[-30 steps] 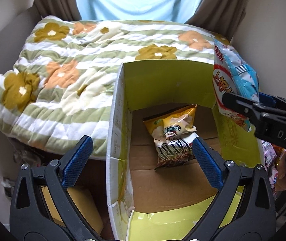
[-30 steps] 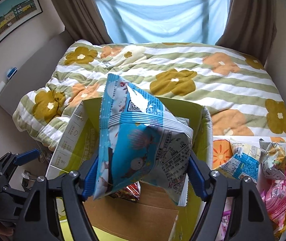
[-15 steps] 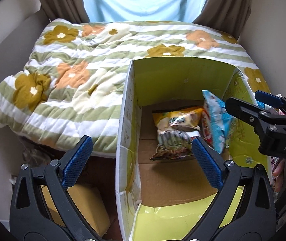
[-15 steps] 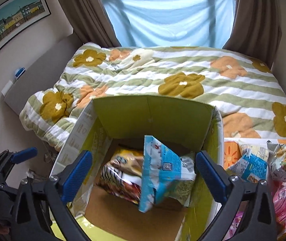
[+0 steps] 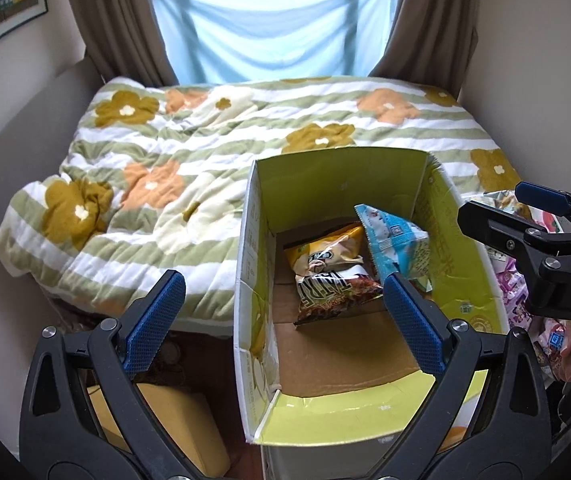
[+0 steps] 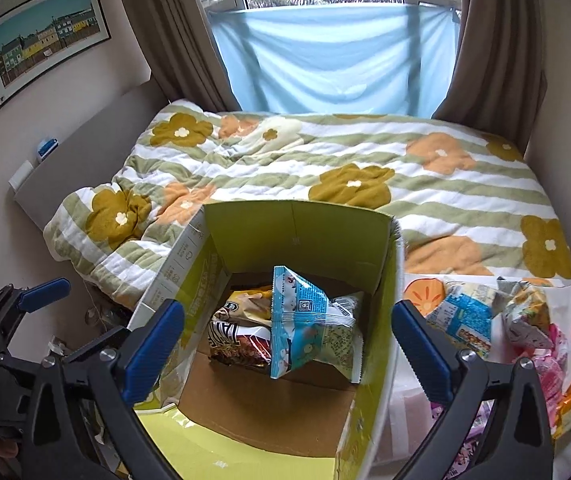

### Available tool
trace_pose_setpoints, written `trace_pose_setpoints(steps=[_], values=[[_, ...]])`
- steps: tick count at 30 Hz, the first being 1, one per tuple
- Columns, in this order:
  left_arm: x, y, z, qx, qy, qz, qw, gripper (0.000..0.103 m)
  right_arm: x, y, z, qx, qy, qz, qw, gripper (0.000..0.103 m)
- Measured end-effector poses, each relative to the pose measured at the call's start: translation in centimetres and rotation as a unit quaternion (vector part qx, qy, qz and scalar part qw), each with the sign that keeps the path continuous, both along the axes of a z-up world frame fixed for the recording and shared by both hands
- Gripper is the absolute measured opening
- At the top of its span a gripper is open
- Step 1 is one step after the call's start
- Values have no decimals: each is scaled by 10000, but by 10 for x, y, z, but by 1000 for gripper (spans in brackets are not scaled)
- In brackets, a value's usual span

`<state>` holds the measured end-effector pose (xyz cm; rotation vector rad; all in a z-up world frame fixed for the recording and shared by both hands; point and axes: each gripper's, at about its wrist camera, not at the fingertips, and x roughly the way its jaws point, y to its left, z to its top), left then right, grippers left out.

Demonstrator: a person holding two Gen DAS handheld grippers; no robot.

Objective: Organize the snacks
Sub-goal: 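Move both tools back toward the snack pile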

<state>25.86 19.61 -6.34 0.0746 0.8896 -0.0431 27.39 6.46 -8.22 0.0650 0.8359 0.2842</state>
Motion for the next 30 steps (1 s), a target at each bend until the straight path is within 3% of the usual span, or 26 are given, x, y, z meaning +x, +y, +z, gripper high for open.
trace_pose_setpoints(steps=[11,16,22,30], values=[[-41,-39,21,-139,-283,-650,9974,99,-67,-35,19,-176,-306,-477,9982,103],[-51,-79,23,-240,-281,-1010,9942,99,-89,-78,20,-195,-315,-800,9961,103],[-61,-140,14,-346,-119,-1156,9926,99,-117,-150,15,-201,-198,-1120,9933,103],[-84,-228,-16,-638,474,-1364,9875,99,-141,-236,-9,-472,313,-1282,9901,103]])
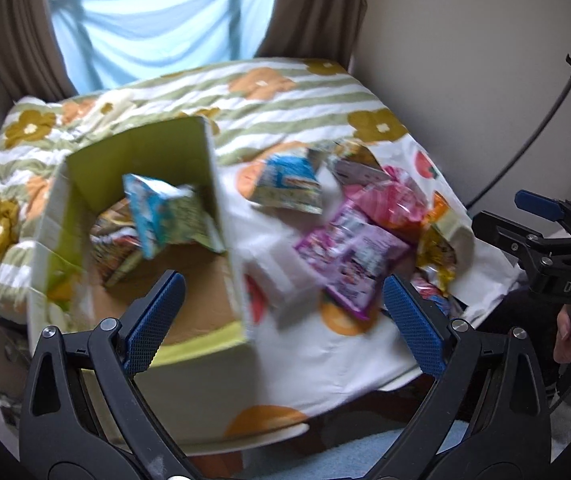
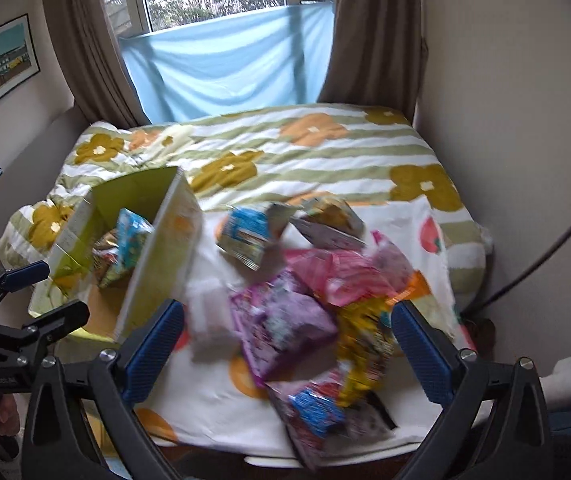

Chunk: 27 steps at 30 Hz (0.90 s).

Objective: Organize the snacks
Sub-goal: 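Move both tools back toward the snack pile, then grasp the blue-red printed bag with the left gripper while the right grasps the gold bag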

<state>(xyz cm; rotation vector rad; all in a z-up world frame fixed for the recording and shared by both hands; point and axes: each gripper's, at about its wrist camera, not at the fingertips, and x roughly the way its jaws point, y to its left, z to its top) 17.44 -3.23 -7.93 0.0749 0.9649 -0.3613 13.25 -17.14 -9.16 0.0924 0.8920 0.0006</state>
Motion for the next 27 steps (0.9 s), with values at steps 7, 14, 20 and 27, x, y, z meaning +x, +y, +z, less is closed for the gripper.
trace_pose_setpoints(steps=[7,14,20,27], values=[[-21,-63,-42,-216,663,-132,9975,99,-10,-52,-22,64,153,361,9992,103],[-28,-108,-96,-510,1180,-262,9914,99,-1,-75,-61,219,272,852,9958,103],[-25,-133,-135,-678,1409,-307,9872,99,12,-83,-109,433,434,1159,9914,98],[-19,-158,-160,-640,1313,-376,9886,98,24,-90,-141,793,542,1275,9872,86]])
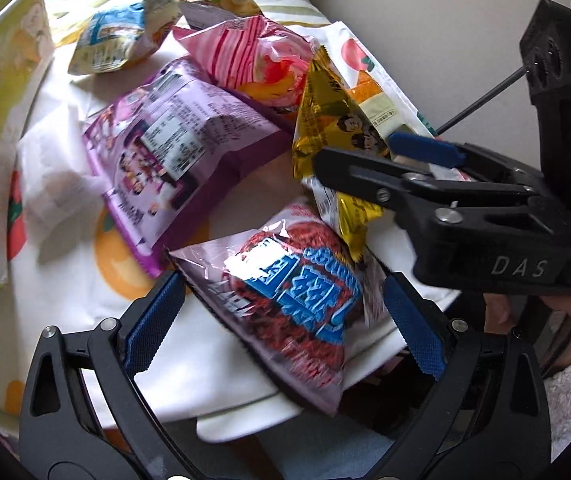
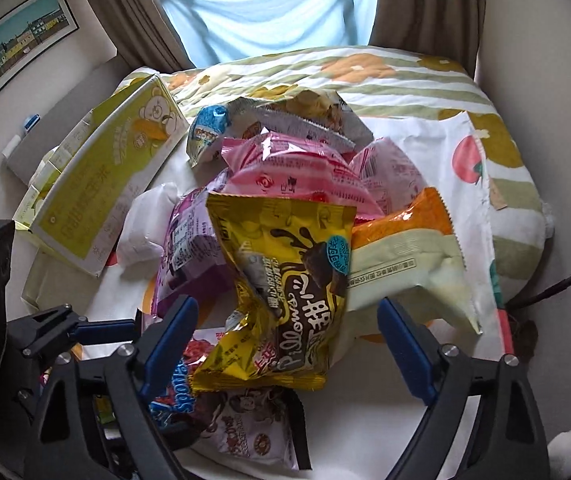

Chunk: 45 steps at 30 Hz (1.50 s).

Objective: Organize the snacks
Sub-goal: 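Grasp the blue-red printed bag with the left gripper while the right grasps the gold bag, then carry both bags over the box and release them inside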

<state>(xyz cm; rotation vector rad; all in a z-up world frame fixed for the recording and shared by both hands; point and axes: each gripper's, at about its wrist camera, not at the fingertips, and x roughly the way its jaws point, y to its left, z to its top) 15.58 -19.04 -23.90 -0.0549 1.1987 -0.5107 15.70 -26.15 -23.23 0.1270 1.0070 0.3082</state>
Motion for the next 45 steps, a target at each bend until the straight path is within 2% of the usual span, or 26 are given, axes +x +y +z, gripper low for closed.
trace_pose_setpoints(steps=[4,7,14,26,36,45], values=[[5,-9,-8,-18,-46,41,10000,96,1,-1,-5,53,-67,52,10000,86],[7,-13,-13,55,-33,83,9999,87,0,0,-5,33,-79,103,9999,85],[5,-18,-20,-23,79,66,9999,71,-4,0,-12,47,90,116,9999,66],[-6,-5,-13,-87,131,88,9998,66,-8,-1,-23,236,219,11,9995,57],[-10,13,15,-28,-35,173,9998,65,-18,-2,2,345,-1,-76,9994,56],[-13,36,62,37,-393,326,9987,65,-26,5,48,337,-295,-32,9990,56]])
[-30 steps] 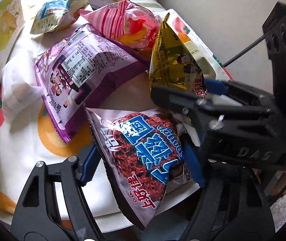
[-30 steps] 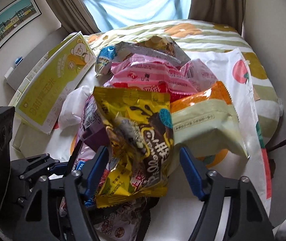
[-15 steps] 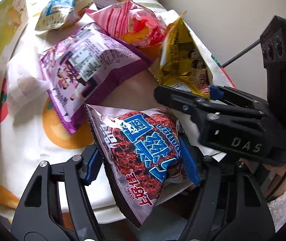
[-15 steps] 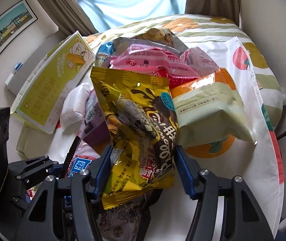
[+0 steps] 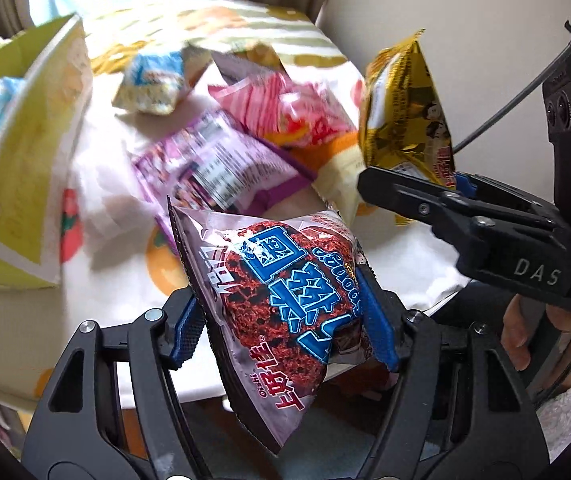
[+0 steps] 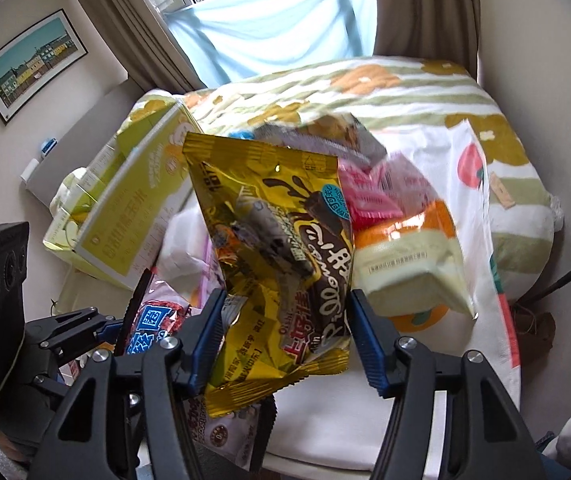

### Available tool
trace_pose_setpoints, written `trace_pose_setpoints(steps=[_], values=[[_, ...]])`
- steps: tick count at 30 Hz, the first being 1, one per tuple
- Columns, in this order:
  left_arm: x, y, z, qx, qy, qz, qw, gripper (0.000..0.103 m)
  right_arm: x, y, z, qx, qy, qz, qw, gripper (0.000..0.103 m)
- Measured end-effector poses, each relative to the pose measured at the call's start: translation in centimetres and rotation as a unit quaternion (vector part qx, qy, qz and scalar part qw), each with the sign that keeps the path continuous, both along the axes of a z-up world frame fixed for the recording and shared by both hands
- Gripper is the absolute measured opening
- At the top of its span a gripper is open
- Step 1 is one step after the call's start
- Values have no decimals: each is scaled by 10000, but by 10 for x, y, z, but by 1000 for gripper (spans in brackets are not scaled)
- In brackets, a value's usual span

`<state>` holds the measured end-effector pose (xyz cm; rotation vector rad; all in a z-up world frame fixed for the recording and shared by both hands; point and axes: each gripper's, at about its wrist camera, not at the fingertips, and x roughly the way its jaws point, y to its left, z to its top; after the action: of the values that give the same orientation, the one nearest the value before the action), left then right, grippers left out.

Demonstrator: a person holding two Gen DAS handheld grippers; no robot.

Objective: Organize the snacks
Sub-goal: 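Carry both bags over the box and release them inside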

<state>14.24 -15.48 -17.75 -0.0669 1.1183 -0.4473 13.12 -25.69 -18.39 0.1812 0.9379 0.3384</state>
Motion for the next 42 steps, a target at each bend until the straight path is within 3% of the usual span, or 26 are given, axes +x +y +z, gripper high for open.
trace_pose_setpoints(steps=[9,16,22,31,38,42], values=[[-1,48,61,88,-618,370,9974,65,9,29,58,-196,-371,224,9989,56],[15,116,114,185,-1212,779,9894,65,22,74,90,-136,-702,442,9965,56],[41,187,138,296,-1377,1187,9829,65,45,132,106,-46,-856,721,9937,56],[79,291,128,564,-993,1538,9815,65,79,227,101,-2,-651,967,9932,56],[97,336,88,861,-542,1266,9867,65,90,273,85,-78,-287,811,9963,56],[103,341,67,875,-364,1003,9904,66,92,294,71,-236,-124,648,9975,56]])
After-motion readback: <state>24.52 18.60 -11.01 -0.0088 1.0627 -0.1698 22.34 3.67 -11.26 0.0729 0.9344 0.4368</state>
